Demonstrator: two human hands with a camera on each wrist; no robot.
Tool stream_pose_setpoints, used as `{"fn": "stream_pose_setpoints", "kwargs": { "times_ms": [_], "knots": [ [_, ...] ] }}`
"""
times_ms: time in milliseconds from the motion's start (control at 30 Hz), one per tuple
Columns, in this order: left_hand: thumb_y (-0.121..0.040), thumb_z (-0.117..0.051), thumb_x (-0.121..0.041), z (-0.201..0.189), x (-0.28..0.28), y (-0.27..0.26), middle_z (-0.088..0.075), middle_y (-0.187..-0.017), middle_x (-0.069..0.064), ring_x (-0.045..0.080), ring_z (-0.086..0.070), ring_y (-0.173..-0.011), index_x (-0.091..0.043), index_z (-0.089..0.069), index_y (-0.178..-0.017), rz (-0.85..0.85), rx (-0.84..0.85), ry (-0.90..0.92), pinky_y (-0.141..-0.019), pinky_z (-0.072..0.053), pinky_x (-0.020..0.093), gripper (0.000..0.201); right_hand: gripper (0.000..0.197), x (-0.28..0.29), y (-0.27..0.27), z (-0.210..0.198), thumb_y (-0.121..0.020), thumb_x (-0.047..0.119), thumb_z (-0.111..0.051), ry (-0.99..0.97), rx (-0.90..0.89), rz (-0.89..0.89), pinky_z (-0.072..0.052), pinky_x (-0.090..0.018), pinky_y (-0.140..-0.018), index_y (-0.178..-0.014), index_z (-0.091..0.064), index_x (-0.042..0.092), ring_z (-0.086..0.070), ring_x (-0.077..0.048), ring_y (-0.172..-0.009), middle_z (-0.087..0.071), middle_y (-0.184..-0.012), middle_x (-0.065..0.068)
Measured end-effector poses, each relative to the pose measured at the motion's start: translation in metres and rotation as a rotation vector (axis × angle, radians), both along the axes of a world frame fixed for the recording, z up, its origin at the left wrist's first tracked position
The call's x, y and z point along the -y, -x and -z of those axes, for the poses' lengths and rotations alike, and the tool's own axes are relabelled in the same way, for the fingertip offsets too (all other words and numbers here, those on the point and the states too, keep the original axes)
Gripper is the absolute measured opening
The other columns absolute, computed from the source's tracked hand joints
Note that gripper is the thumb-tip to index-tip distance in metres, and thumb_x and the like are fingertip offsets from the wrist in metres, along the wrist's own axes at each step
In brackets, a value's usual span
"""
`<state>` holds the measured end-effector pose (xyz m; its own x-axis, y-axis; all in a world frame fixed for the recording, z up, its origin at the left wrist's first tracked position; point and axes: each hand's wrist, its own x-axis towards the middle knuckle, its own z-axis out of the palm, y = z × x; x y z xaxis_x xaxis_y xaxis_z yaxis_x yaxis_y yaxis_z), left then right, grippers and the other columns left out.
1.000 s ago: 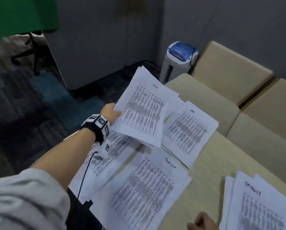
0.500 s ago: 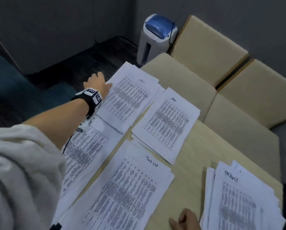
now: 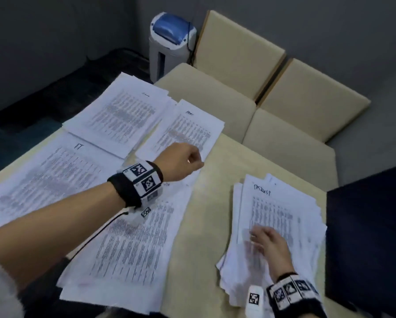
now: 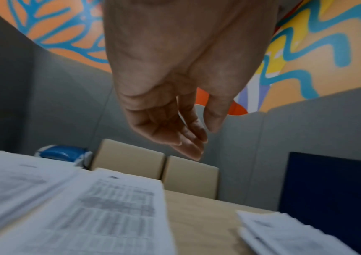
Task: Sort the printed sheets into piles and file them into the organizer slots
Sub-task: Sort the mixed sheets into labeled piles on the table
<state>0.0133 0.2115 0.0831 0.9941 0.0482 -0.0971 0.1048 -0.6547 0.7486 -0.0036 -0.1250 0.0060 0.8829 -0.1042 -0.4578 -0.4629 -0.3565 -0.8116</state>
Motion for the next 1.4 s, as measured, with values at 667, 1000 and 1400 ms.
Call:
{"fn": "stream_pose_setpoints", "kwargs": {
  "times_ms": [667,1000,1400],
  "knots": [
    [-0.096,-0.056,-0.032,0.112,0.250,0.034,-0.053,-0.132,0.013,0.028,-0.052,-0.120,-0.003,-0.041,-0.135,-0.264,-0.353,-0.016,-0.098,-0.043,0.033,0.052,0.046,0.141,-0.050,0.033,-0.081,0.029,-0.080,0.308,-0.054,-0.046,-0.043,-0.030,-0.091,-0.116,-0.058,0.007,-0.055,-0.023,-0.101,-0.057,-0.105,-0.004],
    [-0.094,-0.055,-0.039,0.119,0.253,0.029,-0.065,-0.104,0.006,0.025,-0.060,-0.095,-0.012,-0.058,-0.106,-0.452,-0.353,0.022,-0.081,-0.051,0.035,0.029,0.023,0.187,-0.026,0.030,-0.076,-0.008,-0.062,0.104,0.041,0.113,-0.040,-0.031,-0.066,-0.067,-0.062,0.012,-0.055,-0.024,-0.078,-0.060,-0.073,-0.007],
    [-0.085,-0.065,-0.032,0.121,0.265,0.026,-0.065,-0.088,0.006,0.025,-0.062,-0.082,-0.013,-0.058,-0.088,-0.270,-0.365,-0.191,-0.063,-0.044,0.028,0.020,0.022,0.196,-0.005,0.024,-0.084,-0.015,-0.050,-0.213,-0.071,0.303,-0.047,-0.030,-0.062,-0.075,-0.063,0.000,-0.064,-0.018,-0.060,-0.069,-0.060,-0.003]
  ]
}}
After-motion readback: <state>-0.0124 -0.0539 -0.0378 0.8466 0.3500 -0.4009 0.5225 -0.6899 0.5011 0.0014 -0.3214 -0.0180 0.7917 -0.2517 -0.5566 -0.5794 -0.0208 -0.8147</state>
